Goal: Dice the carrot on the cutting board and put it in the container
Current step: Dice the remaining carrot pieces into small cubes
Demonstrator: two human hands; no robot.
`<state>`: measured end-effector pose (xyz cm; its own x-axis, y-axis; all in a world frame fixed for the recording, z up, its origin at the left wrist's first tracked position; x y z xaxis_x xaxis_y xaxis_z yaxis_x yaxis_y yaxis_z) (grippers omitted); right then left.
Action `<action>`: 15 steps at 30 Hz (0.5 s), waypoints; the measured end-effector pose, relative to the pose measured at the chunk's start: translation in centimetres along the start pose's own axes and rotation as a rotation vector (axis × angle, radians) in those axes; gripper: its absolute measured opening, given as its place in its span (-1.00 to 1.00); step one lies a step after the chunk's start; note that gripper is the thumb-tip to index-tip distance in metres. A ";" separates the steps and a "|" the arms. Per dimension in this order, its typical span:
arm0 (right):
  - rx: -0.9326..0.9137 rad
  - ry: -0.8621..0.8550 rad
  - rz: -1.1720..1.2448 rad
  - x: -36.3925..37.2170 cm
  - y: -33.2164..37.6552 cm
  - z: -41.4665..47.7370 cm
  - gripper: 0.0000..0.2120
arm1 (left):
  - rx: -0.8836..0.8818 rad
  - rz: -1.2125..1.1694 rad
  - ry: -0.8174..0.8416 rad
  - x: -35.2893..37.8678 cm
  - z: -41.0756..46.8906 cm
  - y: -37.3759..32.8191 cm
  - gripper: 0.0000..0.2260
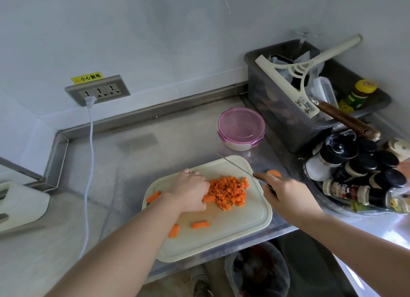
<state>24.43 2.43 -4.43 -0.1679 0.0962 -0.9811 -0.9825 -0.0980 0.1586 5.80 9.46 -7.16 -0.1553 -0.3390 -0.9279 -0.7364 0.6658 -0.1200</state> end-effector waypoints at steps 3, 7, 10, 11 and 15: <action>0.019 0.043 -0.011 0.2 0.3 0.2 -0.69 | -0.038 -0.107 -0.007 -0.9 -0.9 0.4 -0.79; 0.026 0.038 0.018 -0.2 1.4 0.3 -0.66 | -0.097 -0.158 0.086 1.2 -3.1 -0.2 -0.77; -0.025 0.015 0.045 -0.8 2.8 0.1 -0.65 | -0.114 -0.153 0.091 2.6 -4.2 -0.8 -0.79; -0.033 0.024 0.052 -0.8 3.0 -0.1 -0.65 | -0.120 -0.150 0.088 3.0 -4.4 -0.9 -0.81; -0.012 0.091 0.077 -0.5 3.2 -0.6 -0.66 | -0.149 -0.199 0.071 4.2 -5.3 -0.9 -0.82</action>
<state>21.38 1.42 -3.53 -0.2340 -0.0027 -0.9722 -0.9659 -0.1134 0.2328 2.31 3.94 -9.12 -0.0392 -0.5026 -0.8636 -0.8453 0.4775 -0.2395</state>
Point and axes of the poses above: each hand's wrist, its own z-axis towards the middle knuckle, its own x-axis out of the palm, y = z × x, the point moved 7 cm from there along z, towards the middle knuckle, and after that the axes turned 14 degrees about -z, right-handed, at the moved point
